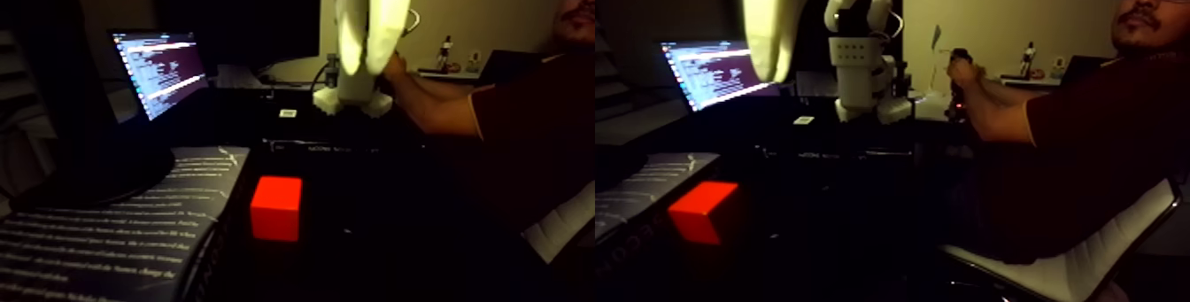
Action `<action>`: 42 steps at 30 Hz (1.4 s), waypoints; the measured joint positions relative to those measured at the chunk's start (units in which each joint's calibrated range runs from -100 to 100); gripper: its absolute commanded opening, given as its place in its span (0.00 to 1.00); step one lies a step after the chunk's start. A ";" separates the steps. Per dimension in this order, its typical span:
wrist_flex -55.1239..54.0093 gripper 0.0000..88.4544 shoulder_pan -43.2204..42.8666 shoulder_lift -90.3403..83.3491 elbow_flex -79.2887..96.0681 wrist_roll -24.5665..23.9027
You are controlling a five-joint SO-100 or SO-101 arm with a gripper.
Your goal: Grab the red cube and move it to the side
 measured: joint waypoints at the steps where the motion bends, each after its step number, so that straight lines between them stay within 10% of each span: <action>1: 0.73 0.20 0.00 0.67 -0.91 0.10; 42: -18.69 0.36 11.66 26.50 0.09 1.00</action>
